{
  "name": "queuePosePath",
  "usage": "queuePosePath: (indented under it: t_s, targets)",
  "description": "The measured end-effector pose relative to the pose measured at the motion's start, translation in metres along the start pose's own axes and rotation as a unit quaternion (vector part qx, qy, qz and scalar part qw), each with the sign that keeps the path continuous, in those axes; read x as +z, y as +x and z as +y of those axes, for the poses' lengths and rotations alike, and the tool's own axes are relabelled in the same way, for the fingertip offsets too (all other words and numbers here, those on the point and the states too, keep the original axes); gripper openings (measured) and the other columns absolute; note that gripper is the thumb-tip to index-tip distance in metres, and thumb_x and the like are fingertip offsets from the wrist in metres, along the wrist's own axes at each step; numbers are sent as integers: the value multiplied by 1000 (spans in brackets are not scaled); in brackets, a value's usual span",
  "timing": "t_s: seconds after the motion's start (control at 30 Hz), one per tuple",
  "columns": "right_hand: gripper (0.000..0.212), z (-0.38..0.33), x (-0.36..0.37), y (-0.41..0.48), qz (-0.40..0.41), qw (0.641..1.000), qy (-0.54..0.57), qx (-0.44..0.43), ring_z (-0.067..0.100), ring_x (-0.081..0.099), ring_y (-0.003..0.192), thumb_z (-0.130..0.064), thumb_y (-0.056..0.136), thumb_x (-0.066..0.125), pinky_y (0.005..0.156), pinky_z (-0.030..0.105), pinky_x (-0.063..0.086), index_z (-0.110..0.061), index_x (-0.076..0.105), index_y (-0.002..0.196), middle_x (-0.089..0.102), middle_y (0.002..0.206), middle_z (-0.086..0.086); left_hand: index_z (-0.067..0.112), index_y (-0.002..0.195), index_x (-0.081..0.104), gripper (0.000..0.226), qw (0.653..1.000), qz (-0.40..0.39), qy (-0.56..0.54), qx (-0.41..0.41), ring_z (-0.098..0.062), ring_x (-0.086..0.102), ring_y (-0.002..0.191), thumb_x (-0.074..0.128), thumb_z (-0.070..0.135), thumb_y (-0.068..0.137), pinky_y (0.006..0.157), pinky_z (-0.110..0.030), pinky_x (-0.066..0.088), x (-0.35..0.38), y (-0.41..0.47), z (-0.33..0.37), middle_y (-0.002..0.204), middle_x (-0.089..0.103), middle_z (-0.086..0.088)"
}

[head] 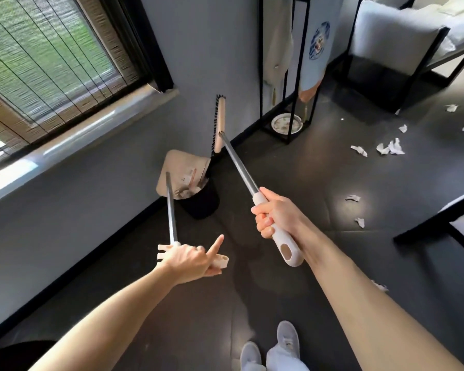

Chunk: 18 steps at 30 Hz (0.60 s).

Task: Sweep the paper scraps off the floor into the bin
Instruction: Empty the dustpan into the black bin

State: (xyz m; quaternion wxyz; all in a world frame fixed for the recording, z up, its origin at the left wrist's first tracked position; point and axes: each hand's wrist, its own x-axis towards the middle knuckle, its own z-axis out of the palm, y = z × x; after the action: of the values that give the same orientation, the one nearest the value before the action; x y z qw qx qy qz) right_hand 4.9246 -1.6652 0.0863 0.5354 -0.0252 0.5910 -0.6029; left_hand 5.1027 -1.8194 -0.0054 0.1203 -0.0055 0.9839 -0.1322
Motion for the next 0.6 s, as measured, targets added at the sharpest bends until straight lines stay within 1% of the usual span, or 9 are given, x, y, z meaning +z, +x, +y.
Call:
queuePosePath:
  t_s: [0.03,0.07,0.1,0.2,0.33,0.47,0.53,0.57,0.6]
  targets:
    - [64,0,-2,-1,2,1000,-3,1,3,39,37,2,94,47,34,17,34,-26,30,149,45,51,-2,18,149,20,77,999,29,13,8,-29,66,54,14,65,88,51,-38,52,1,1,-3,72,66,-7]
    - [63,1,-3,-3,4,1000,-7,2,3,40,37,2,95,47,34,17,35,-26,31,148,46,53,-1,18,147,29,78,999,30,12,7,-27,62,45,13,65,86,43,-33,48,2,3,-7,64,63,-5]
    - [61,1,-4,-5,6,1000,-8,2,4,41,36,1,95,47,34,17,35,-26,32,148,46,56,0,17,146,30,78,1000,23,3,1,-26,60,41,15,65,86,39,-30,45,1,2,-12,60,60,-4]
    - [57,2,-5,-11,10,1000,3,1,4,42,36,1,95,48,34,17,35,-25,36,144,46,60,1,12,142,37,76,997,72,-11,3,-23,51,29,27,63,86,28,-27,40,-16,-1,-32,47,53,-3]
    - [51,1,-1,-15,13,1000,3,-7,4,43,36,-2,96,48,34,17,36,-24,39,141,47,58,1,11,137,39,66,990,140,14,-17,-19,48,28,16,58,98,27,-24,35,-38,-10,-47,46,51,-2]
    - [61,0,3,-20,19,999,20,-20,3,40,36,2,95,47,33,16,34,-26,33,147,47,47,-3,13,137,45,65,974,212,-1,-84,-27,52,29,31,55,90,24,-25,32,-72,-9,-55,50,55,-6]
    - [62,-2,3,-24,20,999,35,-25,3,39,35,3,95,46,33,16,33,-25,31,148,46,44,-4,13,141,41,65,965,241,-14,-106,-33,57,36,32,53,91,26,-32,38,-96,-8,-57,57,61,-10]
    - [63,-3,3,-27,21,998,44,-27,3,38,35,3,95,45,32,16,32,-26,31,149,45,44,-5,13,144,36,65,954,265,-45,-131,-36,61,43,31,53,93,30,-38,45,-110,-9,-59,64,65,-13]
    - [63,-4,2,-30,22,998,55,-29,3,37,35,4,95,44,32,15,31,-26,30,149,44,43,-5,14,146,30,64,939,275,-103,-180,-39,63,52,32,53,95,38,-44,51,-128,-9,-60,73,67,-16]
